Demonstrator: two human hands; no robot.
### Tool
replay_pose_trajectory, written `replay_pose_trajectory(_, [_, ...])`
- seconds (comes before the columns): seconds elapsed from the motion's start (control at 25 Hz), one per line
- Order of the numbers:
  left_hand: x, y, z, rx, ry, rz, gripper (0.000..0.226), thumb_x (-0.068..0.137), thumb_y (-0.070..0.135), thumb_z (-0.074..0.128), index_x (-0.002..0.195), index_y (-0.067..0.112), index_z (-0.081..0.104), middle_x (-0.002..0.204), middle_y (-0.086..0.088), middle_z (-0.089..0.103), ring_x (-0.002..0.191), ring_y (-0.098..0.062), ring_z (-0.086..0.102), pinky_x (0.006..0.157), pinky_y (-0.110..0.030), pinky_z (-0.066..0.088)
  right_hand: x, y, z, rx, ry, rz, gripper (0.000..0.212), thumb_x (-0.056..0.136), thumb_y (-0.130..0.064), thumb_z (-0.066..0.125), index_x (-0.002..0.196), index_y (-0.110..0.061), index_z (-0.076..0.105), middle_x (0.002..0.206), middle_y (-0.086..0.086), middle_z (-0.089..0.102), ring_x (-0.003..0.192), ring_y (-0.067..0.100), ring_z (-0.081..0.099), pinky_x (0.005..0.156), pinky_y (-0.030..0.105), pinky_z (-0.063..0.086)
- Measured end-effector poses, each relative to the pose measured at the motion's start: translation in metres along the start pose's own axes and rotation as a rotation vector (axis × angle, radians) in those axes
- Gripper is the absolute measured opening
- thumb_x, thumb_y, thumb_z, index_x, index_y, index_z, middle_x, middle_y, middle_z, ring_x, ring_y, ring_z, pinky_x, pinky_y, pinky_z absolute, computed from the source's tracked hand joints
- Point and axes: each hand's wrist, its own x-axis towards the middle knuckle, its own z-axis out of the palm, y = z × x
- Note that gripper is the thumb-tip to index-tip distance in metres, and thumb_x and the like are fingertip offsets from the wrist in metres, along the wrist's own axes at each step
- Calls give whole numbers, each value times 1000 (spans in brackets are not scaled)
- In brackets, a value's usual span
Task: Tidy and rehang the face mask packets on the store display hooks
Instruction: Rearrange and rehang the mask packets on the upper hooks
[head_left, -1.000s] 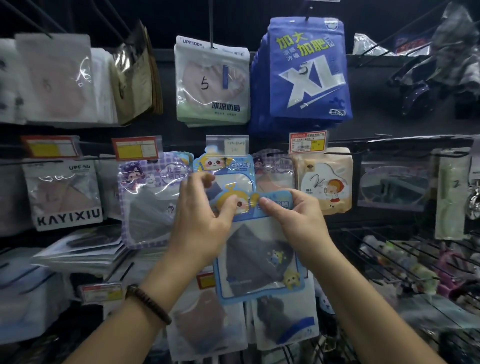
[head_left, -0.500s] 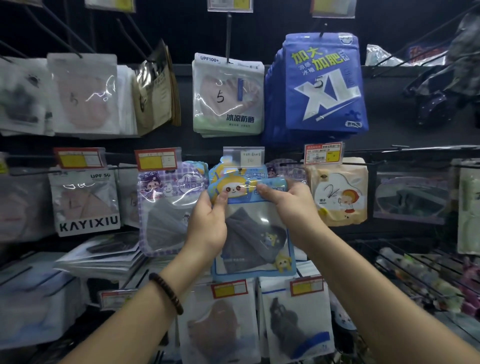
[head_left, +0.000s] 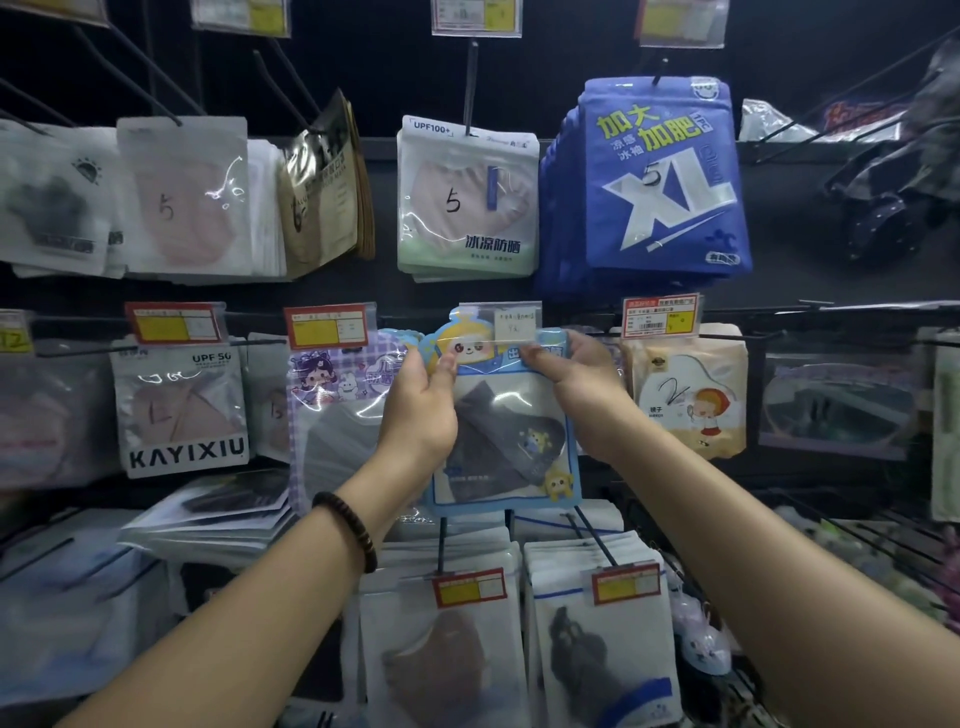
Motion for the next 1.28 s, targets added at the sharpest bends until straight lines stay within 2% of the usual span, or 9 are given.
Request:
replay_pose_trajectory(0.16, [7,5,0,65,13,-12,35,101,58,49,113,31,66,107,1,79,103,-24,75,96,-58,59,7,-1,3,-81,57,36,9,102,-22,74,93,-24,72,97,4,81,89,28,79,88,49,65])
replay_pose_trajectory(0.32, [12,8,-2,259,56,24,43,112,47,45,110,7,61,95,-18,69,82,-26,60,77,-47,51,12,0,3,-44,54,67,6,101,-19,75,95,-18,75,99,9,83,88,29,80,89,48,65])
replay_pose_trajectory(0.56, [18,14,-6,301,61,-38,43,111,45,50,104,4,63,86,-5,60,75,-21,52,62,-37,37,10,-11,4,50,37,167,8,99,-12,75,92,-13,78,85,9,82,78,30,79,82,46,65])
replay_pose_trajectory(0.64, [18,12,-6,296,49,-46,41,111,44,50,102,7,62,87,-6,62,77,-21,55,63,-36,39,7,-16,3,28,30,196,4,98,-13,76,98,-9,77,89,13,81,76,31,78,78,46,65])
replay_pose_trajectory(0.72, [18,10,-6,271,36,-53,39,110,45,50,104,9,64,97,-10,72,86,-27,65,73,-40,49,5,-20,1,1,19,224,11,98,-15,78,103,-6,75,89,15,79,68,29,75,67,40,64])
replay_pose_trajectory(0.88, [16,10,-7,280,36,-60,36,111,44,51,100,11,63,98,-9,73,87,-27,67,75,-42,53,5,-21,1,-40,29,194,11,97,-16,79,102,-7,75,97,16,81,76,31,77,77,44,65])
replay_pose_trajectory(1.04, [10,8,-5,248,50,-38,37,110,47,48,108,15,66,103,-7,76,97,-28,71,92,-51,57,4,-13,2,-39,23,111,5,98,-14,77,93,-13,77,84,5,81,61,14,77,62,27,63])
replay_pose_trajectory(1.16, [10,13,0,286,91,14,42,110,46,49,103,7,60,92,-4,67,86,-26,62,76,-42,48,5,-10,1,0,58,51,8,100,-11,74,93,-14,77,79,0,80,56,8,75,53,20,60])
replay_pose_trajectory(1.28, [13,16,1,310,86,33,43,110,45,50,101,3,57,90,-11,66,83,-29,59,70,-40,43,8,-6,2,46,77,81,6,99,-11,75,95,-13,79,90,8,84,75,21,81,72,35,66])
